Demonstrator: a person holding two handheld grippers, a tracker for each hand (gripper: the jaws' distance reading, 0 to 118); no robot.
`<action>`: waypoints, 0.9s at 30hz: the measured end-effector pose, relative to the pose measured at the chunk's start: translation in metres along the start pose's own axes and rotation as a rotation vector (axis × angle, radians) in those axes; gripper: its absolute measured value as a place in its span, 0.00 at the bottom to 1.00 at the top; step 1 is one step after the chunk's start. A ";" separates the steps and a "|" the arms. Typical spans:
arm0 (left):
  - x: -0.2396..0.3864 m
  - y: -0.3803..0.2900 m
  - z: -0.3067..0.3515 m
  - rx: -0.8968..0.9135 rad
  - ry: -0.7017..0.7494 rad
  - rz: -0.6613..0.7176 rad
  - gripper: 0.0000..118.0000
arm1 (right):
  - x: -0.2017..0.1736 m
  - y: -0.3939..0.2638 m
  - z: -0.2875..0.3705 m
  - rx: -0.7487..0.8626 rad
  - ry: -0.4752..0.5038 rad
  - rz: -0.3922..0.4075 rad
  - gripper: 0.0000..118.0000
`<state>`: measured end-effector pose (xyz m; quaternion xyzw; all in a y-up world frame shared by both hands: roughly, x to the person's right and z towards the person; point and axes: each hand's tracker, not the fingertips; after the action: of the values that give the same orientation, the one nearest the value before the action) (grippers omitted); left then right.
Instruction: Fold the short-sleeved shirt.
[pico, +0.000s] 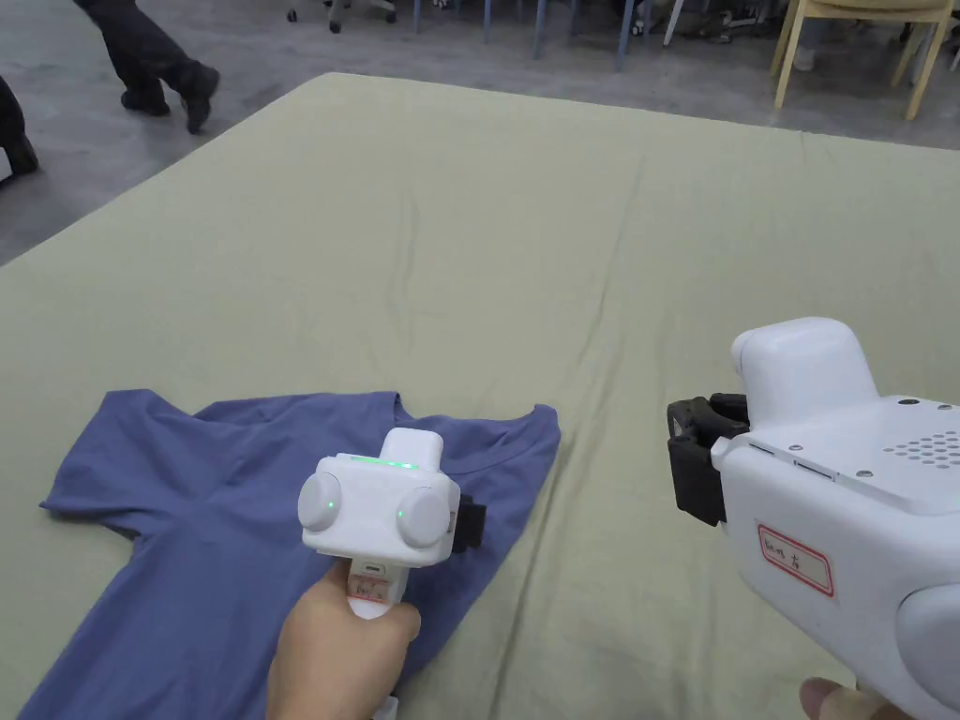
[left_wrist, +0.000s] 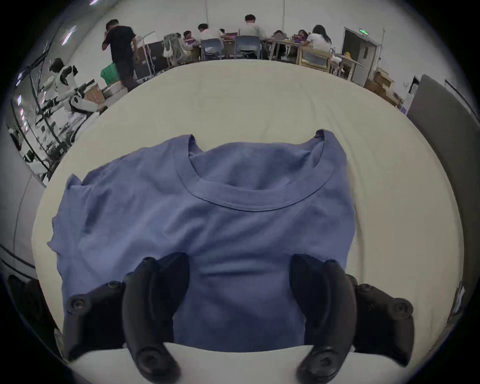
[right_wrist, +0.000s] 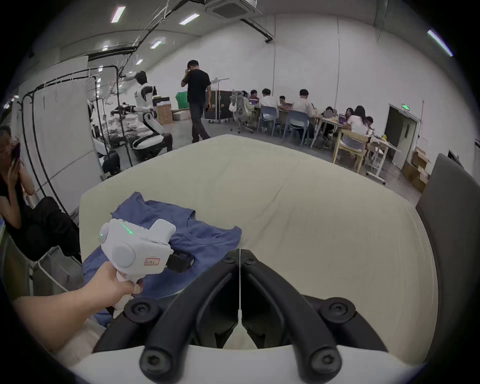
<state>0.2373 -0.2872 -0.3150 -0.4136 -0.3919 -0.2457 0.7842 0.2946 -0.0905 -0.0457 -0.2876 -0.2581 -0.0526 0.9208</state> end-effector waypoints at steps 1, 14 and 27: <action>0.001 -0.001 0.000 -0.002 0.012 -0.020 0.76 | 0.000 0.000 0.000 -0.001 0.005 -0.002 0.03; -0.073 -0.005 0.068 0.177 -0.169 0.409 0.00 | 0.030 -0.010 0.050 0.036 -0.029 -0.057 0.03; 0.154 0.100 0.202 0.306 -0.225 -0.013 0.00 | 0.147 -0.027 0.251 0.215 -0.427 -0.164 0.03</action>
<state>0.3127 -0.0732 -0.1639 -0.3117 -0.5125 -0.1407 0.7877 0.3026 0.0343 0.2178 -0.1709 -0.4735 -0.0373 0.8633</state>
